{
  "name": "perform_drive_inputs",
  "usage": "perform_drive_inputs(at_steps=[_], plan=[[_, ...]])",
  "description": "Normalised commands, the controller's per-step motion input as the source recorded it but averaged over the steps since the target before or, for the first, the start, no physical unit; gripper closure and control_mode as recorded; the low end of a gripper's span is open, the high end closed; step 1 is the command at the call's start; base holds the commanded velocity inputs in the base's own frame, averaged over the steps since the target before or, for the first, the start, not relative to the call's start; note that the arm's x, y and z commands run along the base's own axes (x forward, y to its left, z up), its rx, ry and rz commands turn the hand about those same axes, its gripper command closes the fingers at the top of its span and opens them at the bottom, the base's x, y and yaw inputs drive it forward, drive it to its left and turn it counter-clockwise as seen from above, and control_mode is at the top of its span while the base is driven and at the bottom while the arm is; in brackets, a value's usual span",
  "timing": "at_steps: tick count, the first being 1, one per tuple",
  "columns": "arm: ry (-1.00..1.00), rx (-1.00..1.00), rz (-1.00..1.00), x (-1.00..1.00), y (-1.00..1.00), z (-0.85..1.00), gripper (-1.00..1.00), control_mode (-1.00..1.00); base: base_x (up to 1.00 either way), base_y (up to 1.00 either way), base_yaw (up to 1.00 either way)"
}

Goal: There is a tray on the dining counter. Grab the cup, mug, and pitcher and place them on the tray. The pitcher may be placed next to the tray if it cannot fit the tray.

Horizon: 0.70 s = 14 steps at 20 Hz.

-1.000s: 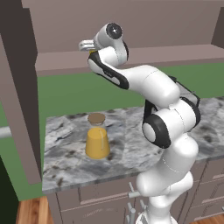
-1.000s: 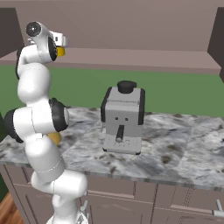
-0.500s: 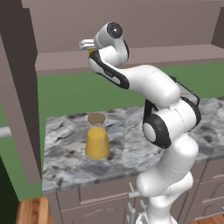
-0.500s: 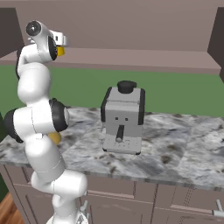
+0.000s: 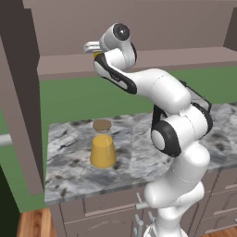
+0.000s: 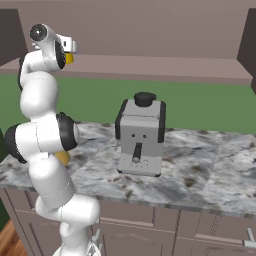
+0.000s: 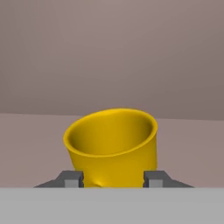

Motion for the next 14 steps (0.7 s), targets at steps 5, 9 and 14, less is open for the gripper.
perform_drive_inputs(at_steps=[5,9,14], plan=[[0.00,0.00,0.01,-0.03,-0.04,0.00,1.00,-1.00,0.00,0.00,0.00],[0.00,0.00,0.01,-0.21,-0.11,0.00,1.00,-1.00,0.00,0.00,0.00],[0.00,0.00,0.00,-0.39,-0.21,0.00,1.00,-1.00,0.00,0.00,0.00]])
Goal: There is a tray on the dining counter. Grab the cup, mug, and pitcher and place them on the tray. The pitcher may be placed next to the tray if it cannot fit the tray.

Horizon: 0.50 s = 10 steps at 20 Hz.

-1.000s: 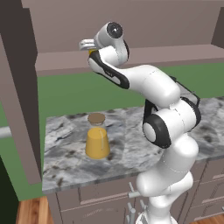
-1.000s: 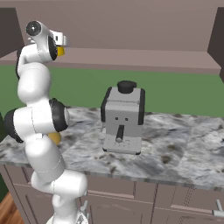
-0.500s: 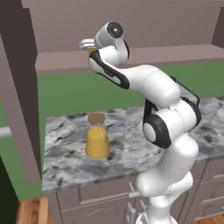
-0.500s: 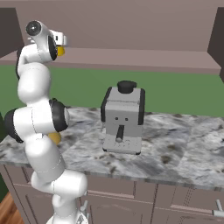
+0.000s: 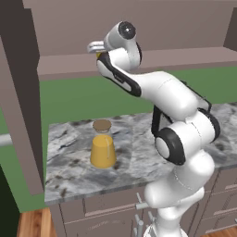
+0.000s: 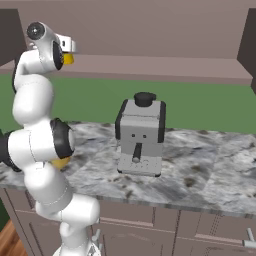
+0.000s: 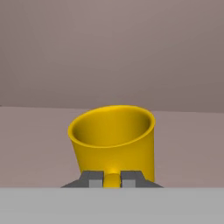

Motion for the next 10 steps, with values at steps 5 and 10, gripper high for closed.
perform_drive_inputs(at_steps=[5,10], plan=[[-0.02,0.00,0.00,-0.57,-0.39,0.01,1.00,-1.00,0.00,0.00,0.00],[0.00,0.00,0.00,-0.71,-0.46,0.05,1.00,-1.00,0.00,0.00,0.00]])
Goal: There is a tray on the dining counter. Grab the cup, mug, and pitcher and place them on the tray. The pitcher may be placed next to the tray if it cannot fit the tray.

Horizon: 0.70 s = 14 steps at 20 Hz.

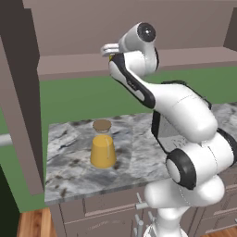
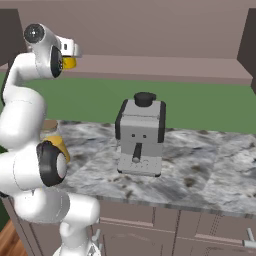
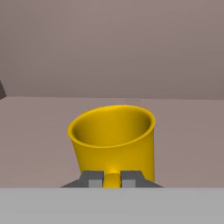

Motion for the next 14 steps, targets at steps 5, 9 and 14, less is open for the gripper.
perform_drive_inputs(at_steps=[5,9,14], plan=[[0.00,0.01,0.00,-0.79,-0.49,0.08,1.00,-1.00,0.00,0.00,0.00],[0.00,0.02,0.00,-0.79,-0.54,0.08,1.00,-1.00,0.00,0.00,0.00],[0.00,0.01,0.00,-0.74,-0.40,0.00,1.00,-1.00,0.00,0.00,0.00]])
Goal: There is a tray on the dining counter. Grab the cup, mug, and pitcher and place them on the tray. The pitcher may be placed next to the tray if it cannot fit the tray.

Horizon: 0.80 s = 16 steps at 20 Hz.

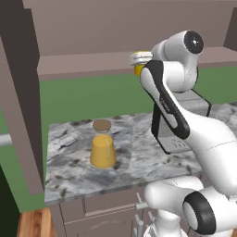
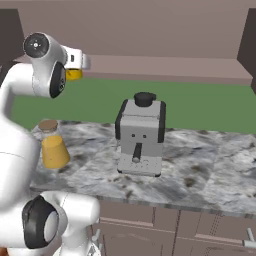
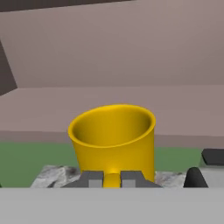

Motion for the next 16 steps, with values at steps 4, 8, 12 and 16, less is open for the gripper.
perform_drive_inputs(at_steps=[4,8,12,16], plan=[[0.00,0.01,-0.01,-0.73,-0.17,0.00,1.00,-1.00,0.00,0.00,0.00],[0.00,0.00,-0.03,-0.66,-0.11,0.00,1.00,-1.00,0.00,0.00,0.00],[0.02,0.00,-0.02,-0.64,-0.07,0.00,1.00,-1.00,0.00,0.00,0.00],[0.05,0.00,-0.01,-0.60,-0.08,0.00,1.00,-1.00,0.00,0.00,0.00]])
